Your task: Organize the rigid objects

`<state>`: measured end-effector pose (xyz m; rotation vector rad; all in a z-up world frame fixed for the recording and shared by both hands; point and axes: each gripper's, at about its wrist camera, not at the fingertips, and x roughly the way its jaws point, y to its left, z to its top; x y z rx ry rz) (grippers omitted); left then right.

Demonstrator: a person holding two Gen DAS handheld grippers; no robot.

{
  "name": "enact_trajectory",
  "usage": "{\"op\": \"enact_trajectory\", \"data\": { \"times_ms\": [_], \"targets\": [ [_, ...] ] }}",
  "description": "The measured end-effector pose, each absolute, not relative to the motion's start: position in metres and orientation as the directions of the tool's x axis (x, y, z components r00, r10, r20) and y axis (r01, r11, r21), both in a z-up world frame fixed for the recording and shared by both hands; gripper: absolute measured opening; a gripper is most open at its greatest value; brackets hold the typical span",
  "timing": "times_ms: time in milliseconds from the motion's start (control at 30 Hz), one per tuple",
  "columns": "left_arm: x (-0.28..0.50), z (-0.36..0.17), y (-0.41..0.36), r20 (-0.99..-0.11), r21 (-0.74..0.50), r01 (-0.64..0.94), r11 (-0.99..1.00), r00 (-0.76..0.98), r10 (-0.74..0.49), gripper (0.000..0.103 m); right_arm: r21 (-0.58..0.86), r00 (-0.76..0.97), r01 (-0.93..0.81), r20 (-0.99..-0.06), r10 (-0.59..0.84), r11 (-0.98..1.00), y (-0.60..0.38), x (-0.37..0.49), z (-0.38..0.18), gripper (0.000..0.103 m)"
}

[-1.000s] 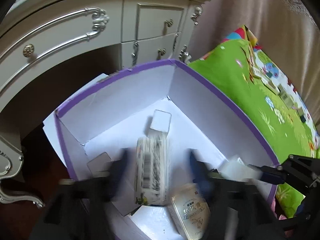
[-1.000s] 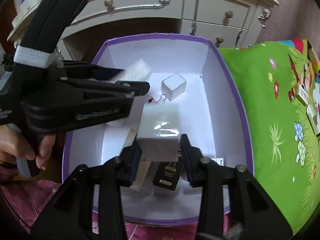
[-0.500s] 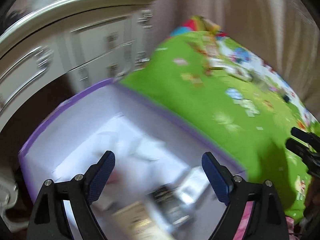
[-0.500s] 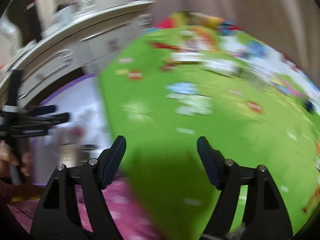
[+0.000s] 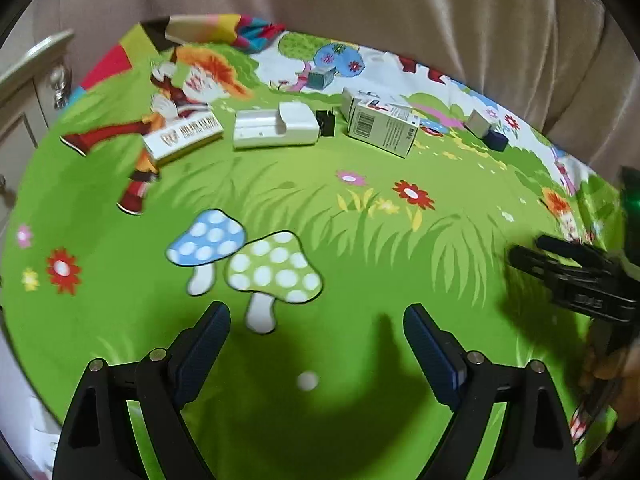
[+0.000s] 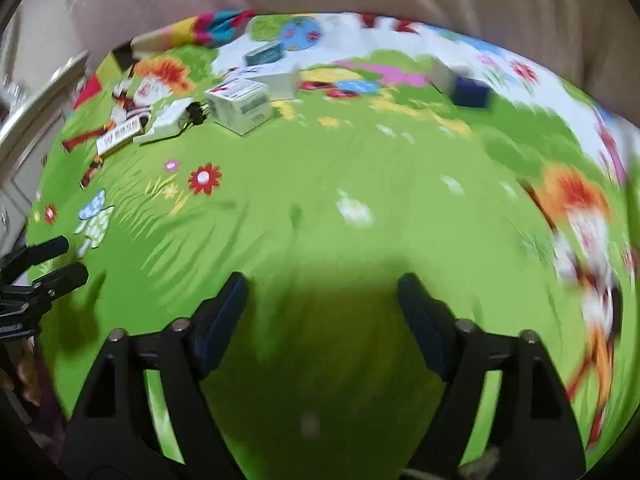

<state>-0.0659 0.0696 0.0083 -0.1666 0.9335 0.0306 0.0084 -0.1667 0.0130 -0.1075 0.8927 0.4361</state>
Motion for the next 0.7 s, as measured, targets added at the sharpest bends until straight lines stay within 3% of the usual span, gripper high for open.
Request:
{"op": "enact_trajectory", "data": {
  "times_ms": [367, 433, 467, 600, 700],
  "targets": [
    [-0.04, 0.004, 0.101, -0.827, -0.168, -0.155, 0.973, 0.559, -0.053, 0.09, 0.013, 0.419, -0.711, -0.795, 0.439, 0.703, -0.047, 0.143, 0.007, 0.091],
    [-0.027, 0.004, 0.101, -0.828, -0.158, -0.138, 0.978, 0.558, -0.055, 0.09, 0.007, 0.411, -0.745, -0.783, 0.467, 0.668, -0.038, 0.149, 0.006, 0.08],
    [-0.02, 0.005, 0.101, -0.825, -0.152, -0.13, 0.98, 0.563, -0.053, 0.09, 0.011, 0.414, -0.754, -0.768, 0.488, 0.657, -0.038, 0.147, 0.008, 0.045],
    [0.023, 0.011, 0.1, -0.807, -0.085, -0.057, 0.995, 0.59, -0.035, 0.09, -0.002, 0.438, -0.736, -0.764, 0.474, 0.677, -0.061, 0.122, 0.009, 0.044],
    [0.062, 0.01, 0.102, -0.783, 0.044, -0.015, 0.999, 0.62, 0.044, 0.09, 0.027, 0.462, -0.684, -0.757, 0.462, 0.729, -0.102, 0.099, 0.008, 0.044]
  ]
}}
